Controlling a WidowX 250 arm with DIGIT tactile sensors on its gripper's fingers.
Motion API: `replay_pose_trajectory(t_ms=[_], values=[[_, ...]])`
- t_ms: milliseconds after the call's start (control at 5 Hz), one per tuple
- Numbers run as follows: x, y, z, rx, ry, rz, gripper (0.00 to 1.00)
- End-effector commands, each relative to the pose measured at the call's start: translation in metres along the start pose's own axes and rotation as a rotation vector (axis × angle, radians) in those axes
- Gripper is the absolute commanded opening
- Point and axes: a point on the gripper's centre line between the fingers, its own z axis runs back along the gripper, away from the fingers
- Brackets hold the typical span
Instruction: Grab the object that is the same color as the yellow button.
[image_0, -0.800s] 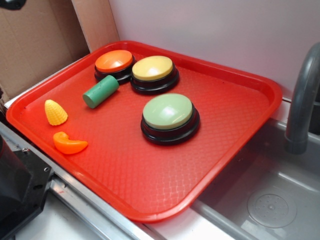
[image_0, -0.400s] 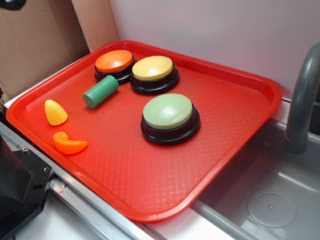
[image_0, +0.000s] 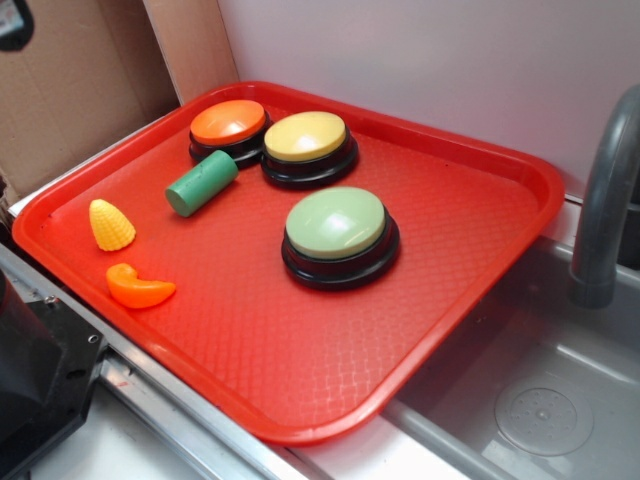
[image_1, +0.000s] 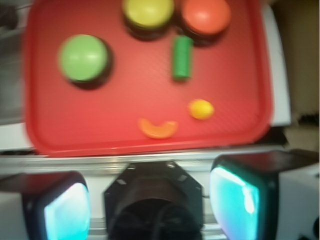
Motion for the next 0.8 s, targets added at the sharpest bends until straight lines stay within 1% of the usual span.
replay_pose_trajectory(t_ms=[0, 200, 400, 600], values=[[0.003, 0.049, -0.029, 0.095, -0.043, 0.058, 1.00], [0.009, 0.062, -0.056, 0.137, -0.073, 0.092, 1.00], [0.019, 0.067, -0.084, 0.167, -0.089, 0.090, 1.00], [0.033, 0.059, -0.114, 0.174, -0.103, 0.056, 1.00]])
